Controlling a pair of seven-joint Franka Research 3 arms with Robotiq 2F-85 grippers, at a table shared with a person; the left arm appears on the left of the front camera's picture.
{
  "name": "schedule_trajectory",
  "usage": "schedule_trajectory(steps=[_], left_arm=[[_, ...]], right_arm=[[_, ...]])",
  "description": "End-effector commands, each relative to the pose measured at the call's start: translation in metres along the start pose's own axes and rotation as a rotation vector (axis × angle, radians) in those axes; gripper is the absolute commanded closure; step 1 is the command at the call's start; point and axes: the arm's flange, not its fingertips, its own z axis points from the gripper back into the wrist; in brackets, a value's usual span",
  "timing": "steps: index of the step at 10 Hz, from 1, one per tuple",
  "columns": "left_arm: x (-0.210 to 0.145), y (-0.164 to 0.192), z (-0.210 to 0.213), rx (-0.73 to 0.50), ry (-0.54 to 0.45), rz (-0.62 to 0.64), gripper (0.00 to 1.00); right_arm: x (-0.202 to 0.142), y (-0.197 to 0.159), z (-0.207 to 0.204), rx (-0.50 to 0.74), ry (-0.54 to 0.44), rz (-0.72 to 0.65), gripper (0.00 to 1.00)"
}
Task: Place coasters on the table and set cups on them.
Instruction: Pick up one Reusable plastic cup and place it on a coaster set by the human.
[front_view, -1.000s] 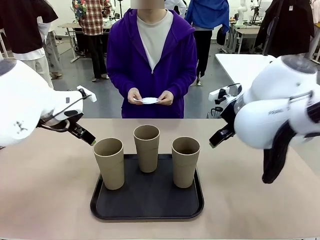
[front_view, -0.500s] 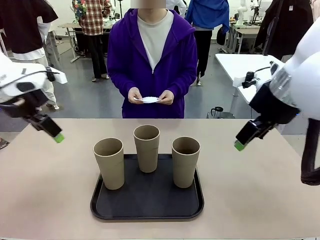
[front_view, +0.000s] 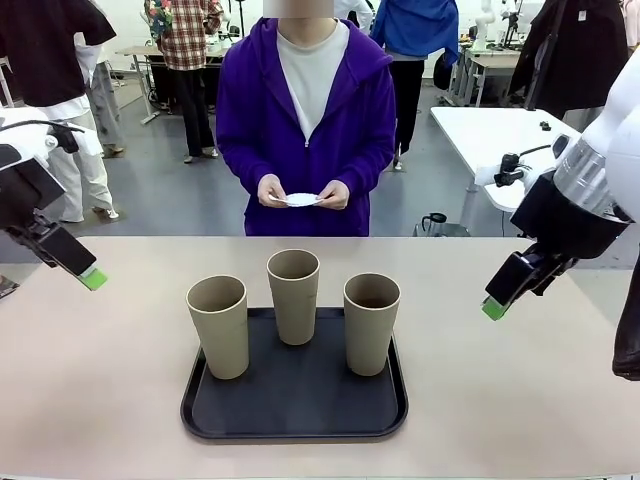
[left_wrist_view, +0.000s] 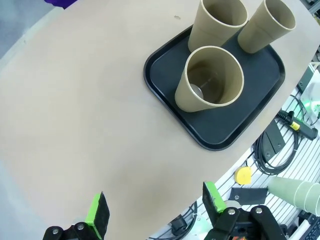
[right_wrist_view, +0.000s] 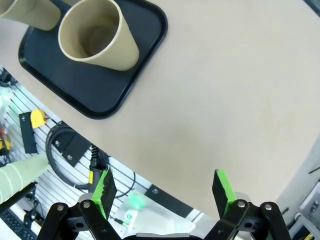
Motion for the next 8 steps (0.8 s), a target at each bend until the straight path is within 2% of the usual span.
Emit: schedule_trajectory(steps=[1,3,5,6,7,8], left_arm=[[-0.002,-0.001,0.004,-0.003,-0.008,-0.001,0.00],[0.002,0.049,-0.002,-0.299,-0.106,0.135,0.00],[-0.004,0.104,-0.025,-0.687,-0.245,0.317,0.00],[-0.016,0.121,-0.035,-0.819,-0.293,0.385,0.00],[-0.030,0.141,-0.049,-0.938,-0.304,0.448,0.00],[-0.040,0.146,-0.065,-0.977,-0.309,0.523,0.00]], right_arm=[[-0.001,0.000,-0.001,-0.005,0.010,0.003,0.00],[-0.019,-0.065,-0.010,0.544,-0.136,-0.275,0.00],[-0.041,-0.121,-0.039,0.980,-0.254,-0.456,0.00],[-0.051,-0.135,-0.050,1.123,-0.289,-0.476,0.00],[-0.059,-0.145,-0.056,1.204,-0.317,-0.481,0.00],[-0.065,-0.151,-0.063,1.245,-0.326,-0.499,0.00]])
